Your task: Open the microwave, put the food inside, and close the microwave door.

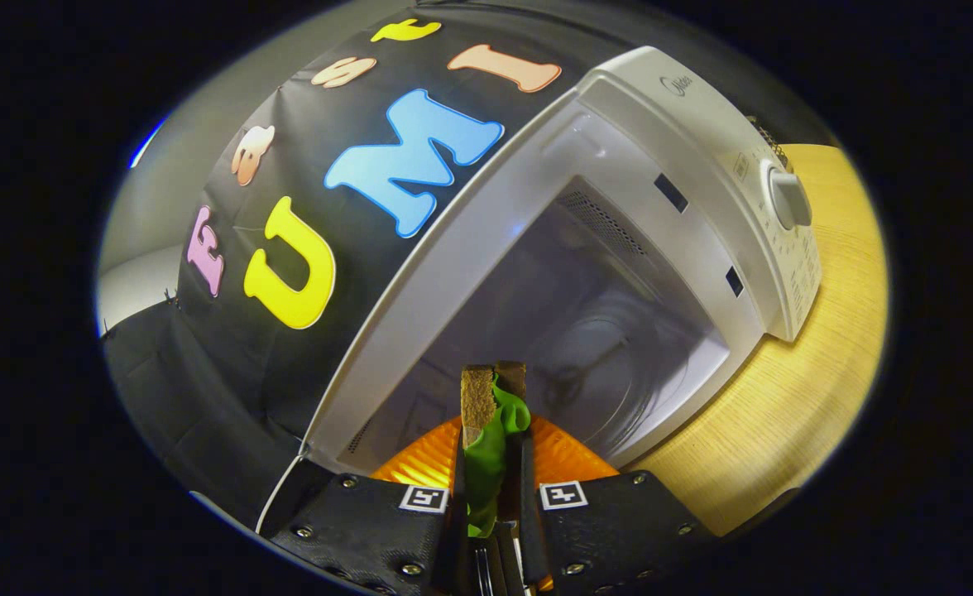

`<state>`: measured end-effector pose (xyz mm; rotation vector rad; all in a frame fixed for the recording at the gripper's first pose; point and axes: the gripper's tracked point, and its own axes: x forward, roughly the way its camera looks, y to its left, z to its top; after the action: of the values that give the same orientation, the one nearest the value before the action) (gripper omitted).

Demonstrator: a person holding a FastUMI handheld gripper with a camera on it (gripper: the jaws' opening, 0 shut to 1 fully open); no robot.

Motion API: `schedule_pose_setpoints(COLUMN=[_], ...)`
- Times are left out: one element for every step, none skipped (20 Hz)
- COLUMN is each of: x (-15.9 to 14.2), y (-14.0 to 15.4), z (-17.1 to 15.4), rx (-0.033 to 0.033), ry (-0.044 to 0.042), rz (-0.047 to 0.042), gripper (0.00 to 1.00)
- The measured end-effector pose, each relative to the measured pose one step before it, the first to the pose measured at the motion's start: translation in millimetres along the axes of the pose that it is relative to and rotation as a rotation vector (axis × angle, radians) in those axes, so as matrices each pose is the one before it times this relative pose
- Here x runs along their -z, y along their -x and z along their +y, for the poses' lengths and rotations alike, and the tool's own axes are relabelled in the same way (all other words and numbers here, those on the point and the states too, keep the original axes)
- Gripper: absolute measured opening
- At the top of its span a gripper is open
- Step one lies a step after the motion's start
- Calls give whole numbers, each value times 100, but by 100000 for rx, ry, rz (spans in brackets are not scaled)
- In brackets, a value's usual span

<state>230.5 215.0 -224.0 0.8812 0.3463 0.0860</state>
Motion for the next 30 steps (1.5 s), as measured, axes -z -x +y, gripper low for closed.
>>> schedule_pose_setpoints(x=[-90, 62, 33, -51, -146, -110, 195, 114, 295, 157, -141, -89, -369, -346, -394, -418, -315, -308, -400, -310, -386, -337, -342, -468, -610, -549, -634, -535, -1130, -665], y=[-575, -626, -550, -389, -382, -501, -438, -226, -141, -6, 58, 315, 434, 445, 605, 488, 693, 802, 1001, 1170, 1233, 1309, 1412, 1447, 1555, 1606, 1625, 1401, 1731, 1379], z=[-597, -789, -564, -29, -402, -547, -366, -237, -309, -308, -731, -243, 62, -191, 19, 87, 96, 76, 99, 161, 407, 594, 395, 394, 547, 530, 603, 546, 950, 640], rx=[1756, 2267, 723, -412, 975, 1436, 956, 781, 1625, 2203, 4290, 2044, 643, 1279, 706, -304, -339, -661, -662, -622, -1475, -2436, -1562, -1579, -1865, -1987, -2034, -1685, -2620, -2093], ry=[264, 886, -168, -1392, -465, 212, -424, -237, 316, 1563, 4077, 4484, 4115, 4237, 3880, 3530, 2894, 2589, 2522, 2422, 2363, 2998, 2981, 2801, 2099, 1739, 1569, 1339, 2156, 2146], rz=[-619, -229, 456, 114, -436, -380, 623, 645, 944, 438, -589, -1061, -1270, -522, -498, -649, -8, 212, 354, 322, 160, 648, 472, 136, -315, -367, -413, -365, -945, -671], gripper=[26, 26, 25, 26, 26, 26, 25, 26, 28, 34, 41, 49, 67, 84, 97, 97, 97, 97, 97, 97, 97, 97, 97, 97, 97, 97, 97, 97, 97, 97])
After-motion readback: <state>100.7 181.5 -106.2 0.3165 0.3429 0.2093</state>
